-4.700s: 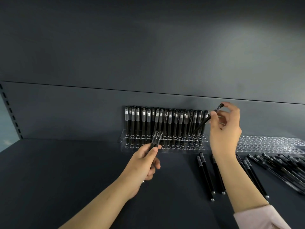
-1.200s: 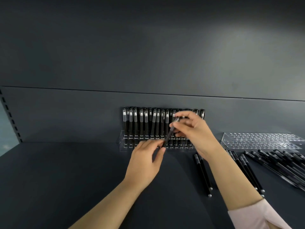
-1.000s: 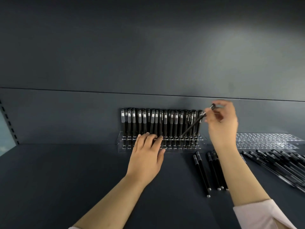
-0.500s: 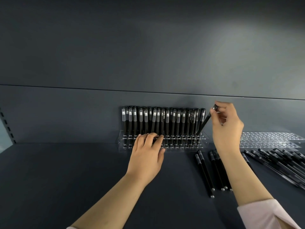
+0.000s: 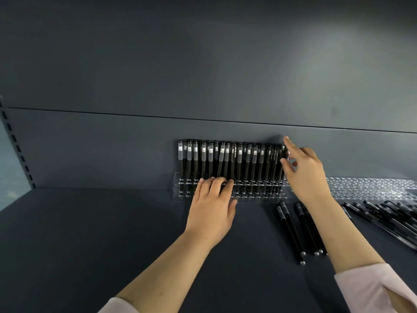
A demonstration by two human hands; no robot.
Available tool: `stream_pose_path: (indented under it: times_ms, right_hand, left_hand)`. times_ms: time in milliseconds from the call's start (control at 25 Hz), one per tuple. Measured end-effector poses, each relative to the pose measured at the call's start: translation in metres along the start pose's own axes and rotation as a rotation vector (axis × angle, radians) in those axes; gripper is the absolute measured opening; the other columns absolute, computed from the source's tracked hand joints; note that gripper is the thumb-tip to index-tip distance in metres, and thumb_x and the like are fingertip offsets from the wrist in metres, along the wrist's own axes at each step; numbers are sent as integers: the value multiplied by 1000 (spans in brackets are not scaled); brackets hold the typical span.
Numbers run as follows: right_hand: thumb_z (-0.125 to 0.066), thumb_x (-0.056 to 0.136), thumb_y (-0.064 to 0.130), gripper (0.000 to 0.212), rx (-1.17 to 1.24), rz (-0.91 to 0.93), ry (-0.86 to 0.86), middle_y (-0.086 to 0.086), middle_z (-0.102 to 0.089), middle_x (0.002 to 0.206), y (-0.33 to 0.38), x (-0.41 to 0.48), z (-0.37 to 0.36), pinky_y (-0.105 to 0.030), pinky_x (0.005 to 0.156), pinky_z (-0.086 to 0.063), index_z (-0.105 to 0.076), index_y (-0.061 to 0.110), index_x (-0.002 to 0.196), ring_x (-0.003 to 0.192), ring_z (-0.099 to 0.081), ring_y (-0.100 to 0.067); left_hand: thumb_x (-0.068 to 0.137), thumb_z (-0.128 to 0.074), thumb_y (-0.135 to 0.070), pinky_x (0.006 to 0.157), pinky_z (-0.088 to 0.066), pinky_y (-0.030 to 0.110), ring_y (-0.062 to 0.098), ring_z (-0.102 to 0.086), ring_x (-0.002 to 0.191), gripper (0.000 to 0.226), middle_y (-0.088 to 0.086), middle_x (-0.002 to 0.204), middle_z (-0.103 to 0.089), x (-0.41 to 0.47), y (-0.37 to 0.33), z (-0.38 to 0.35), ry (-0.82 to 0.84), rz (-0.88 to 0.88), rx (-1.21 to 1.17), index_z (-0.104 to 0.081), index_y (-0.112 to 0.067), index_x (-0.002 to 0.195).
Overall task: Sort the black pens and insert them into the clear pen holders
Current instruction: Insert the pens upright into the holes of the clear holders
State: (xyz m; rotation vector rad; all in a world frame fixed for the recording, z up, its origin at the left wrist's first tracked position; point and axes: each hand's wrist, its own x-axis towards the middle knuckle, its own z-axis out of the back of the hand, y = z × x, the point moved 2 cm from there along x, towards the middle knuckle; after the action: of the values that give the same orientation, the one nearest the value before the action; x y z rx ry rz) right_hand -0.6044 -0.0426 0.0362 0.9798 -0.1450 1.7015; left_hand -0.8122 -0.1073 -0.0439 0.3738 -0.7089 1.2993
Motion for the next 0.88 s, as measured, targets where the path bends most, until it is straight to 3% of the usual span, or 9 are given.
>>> stream_pose_path:
  times_ms: [280,400,480,600,760,880]
  right_hand:
    - [-55,96,19,53,123,-71,123,-1,-56,102,-3,-3,20,-20,81,-36,-39,29,146,81,-54,-17]
    - [-56,96,25,40,118,-78,261,1,-62,102,-21,-10,48,-21,81,-35,-53,30,136,89,-57,-16]
    - [-60,94,26,29,55,-108,362,-1,-68,102,-49,-22,66,-20,80,-36,-66,25,122,92,-60,-16]
    - [-65,90,21,14,32,-177,457,-1,-73,97,-97,-43,88,-19,78,-38,-74,20,101,94,-65,-13]
    - [-66,89,26,21,40,-192,566,2,-69,92,-140,-61,94,-16,73,-40,-71,21,109,82,-60,-8]
    - [-65,90,30,25,82,-119,556,2,-68,92,-149,-65,86,-12,67,-38,-70,21,113,85,-60,-11]
  left_hand:
    - [93,-57,-31,111,-33,45,30,-49,129,39,7,132,-56,-2,-19,15,77,26,4,-60,-15,129]
    - [101,-38,-37,109,-36,33,18,-43,128,42,-4,135,-48,-5,-50,27,256,70,-147,-49,-20,138]
    - [102,-34,-44,104,-40,33,16,-43,126,45,-4,133,-49,-5,-80,24,380,147,-228,-49,-19,137]
    - [97,-33,-59,102,-41,38,24,-40,127,62,6,136,-46,1,-128,12,543,356,-269,-51,-9,130]
    - [85,-37,-76,106,-33,39,31,-34,131,88,13,141,-35,11,-185,-3,618,494,-161,-43,-4,136]
    - [80,-46,-77,107,-32,38,31,-33,131,98,13,141,-33,18,-203,-11,626,582,-80,-33,-3,142]
